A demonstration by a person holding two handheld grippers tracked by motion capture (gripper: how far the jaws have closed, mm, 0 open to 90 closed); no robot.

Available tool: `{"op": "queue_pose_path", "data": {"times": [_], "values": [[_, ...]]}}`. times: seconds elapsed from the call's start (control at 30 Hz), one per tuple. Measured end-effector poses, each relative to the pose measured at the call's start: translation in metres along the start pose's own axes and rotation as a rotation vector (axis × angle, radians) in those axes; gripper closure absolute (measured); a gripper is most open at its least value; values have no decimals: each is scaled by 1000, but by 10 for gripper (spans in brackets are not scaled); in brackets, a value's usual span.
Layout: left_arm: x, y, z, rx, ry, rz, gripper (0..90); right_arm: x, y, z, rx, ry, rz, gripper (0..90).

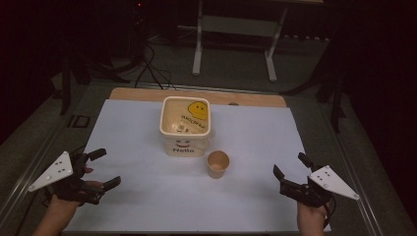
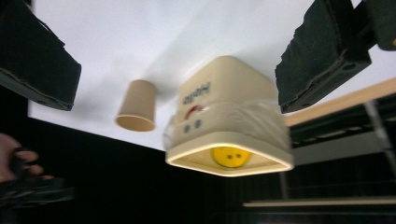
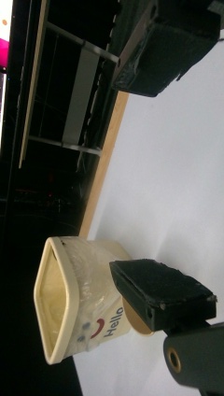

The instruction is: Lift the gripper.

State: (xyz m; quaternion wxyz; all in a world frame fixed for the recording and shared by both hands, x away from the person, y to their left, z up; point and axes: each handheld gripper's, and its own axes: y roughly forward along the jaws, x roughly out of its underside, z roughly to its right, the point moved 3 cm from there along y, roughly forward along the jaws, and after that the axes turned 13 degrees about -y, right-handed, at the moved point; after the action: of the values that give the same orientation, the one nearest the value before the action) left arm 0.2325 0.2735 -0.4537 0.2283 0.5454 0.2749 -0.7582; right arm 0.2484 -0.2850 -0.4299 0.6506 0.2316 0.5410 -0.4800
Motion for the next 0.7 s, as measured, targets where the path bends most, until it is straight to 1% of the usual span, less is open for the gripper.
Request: {"op": "queue_pose_path", "data": {"times": [0.03,0.07,0.1,0.17,0.2,0.23,0.27,0.33,0.4,0.43,0.47,0.53,0.57,0.6,0.63,0.7], "values": [[-1,-1,-1,-3,-12,1,10,0,-1,0,1,2,-1,113],[-2,-2,-1,13,-44,-1,9,0,-2,-1,1,-2,-1,113],[-4,-3,-1,10,-56,0,9,0,-2,-2,-8,-1,-3,113],[-4,-3,-1,10,-56,0,9,1,-2,-3,-16,-3,-5,113],[-8,-6,2,28,-86,-16,10,1,0,-5,-36,-7,-14,113],[-8,-6,2,28,-86,-16,10,1,0,-5,-36,-7,-14,113],[-9,-7,4,16,-68,-14,10,0,1,-7,-42,-8,-13,113],[-12,-8,5,45,-71,-32,10,0,2,-9,-48,-24,-21,114],[-15,-8,7,43,-65,-38,10,-1,3,-9,-54,-20,-17,114],[-17,-7,7,59,-67,-45,10,-2,3,-9,-53,-23,-17,113],[-19,-6,8,65,-69,-43,10,-3,3,-9,-51,-27,-15,113],[-24,-3,11,80,-58,-63,10,-4,3,-9,-59,-22,-10,114],[-27,-1,12,92,-42,-77,10,-4,3,-9,-57,-26,-10,114],[-29,1,14,102,-37,-87,10,-4,3,-9,-58,-28,-10,113],[-33,3,16,104,-24,-95,10,-5,2,-9,-60,-27,-9,113],[-40,9,19,136,-25,-110,13,-5,3,-9,-61,-24,-9,114]]}}
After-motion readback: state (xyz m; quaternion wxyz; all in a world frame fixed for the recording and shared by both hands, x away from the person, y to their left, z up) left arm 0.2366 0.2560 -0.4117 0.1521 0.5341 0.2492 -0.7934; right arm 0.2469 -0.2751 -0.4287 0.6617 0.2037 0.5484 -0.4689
